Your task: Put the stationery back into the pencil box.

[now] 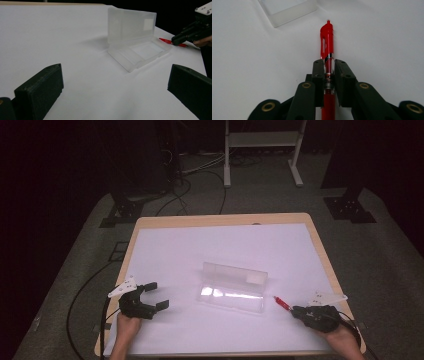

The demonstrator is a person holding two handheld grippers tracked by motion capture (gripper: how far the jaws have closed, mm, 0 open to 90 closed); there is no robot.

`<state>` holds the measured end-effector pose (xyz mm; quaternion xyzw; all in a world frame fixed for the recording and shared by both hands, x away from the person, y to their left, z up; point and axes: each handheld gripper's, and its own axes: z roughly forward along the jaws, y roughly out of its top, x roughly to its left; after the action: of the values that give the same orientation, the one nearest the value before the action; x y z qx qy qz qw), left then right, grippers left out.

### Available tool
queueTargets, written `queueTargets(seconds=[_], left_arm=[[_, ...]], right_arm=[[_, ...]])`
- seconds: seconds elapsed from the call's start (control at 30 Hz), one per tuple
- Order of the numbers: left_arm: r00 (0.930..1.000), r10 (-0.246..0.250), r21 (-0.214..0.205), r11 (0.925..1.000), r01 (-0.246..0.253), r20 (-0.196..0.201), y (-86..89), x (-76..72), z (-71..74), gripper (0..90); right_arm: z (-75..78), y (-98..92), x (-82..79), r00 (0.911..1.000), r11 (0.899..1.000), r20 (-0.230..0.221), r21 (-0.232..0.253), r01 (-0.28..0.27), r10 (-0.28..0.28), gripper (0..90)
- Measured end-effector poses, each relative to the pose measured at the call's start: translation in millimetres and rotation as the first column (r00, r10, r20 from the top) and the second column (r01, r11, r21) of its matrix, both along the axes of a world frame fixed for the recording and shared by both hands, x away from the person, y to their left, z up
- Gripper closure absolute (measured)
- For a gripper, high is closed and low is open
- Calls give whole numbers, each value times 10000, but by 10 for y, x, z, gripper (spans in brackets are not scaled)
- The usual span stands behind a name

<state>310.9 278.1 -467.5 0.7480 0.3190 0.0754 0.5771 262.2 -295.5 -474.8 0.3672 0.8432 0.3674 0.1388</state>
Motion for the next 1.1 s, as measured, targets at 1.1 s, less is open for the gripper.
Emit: queueTargets(seconds=[1.1], left_arm=[[10000, 11, 8, 10000, -11, -11, 0, 1, -1, 0]], right_arm=[[266, 48, 0, 9976, 9914, 138, 1113, -689, 678, 790]])
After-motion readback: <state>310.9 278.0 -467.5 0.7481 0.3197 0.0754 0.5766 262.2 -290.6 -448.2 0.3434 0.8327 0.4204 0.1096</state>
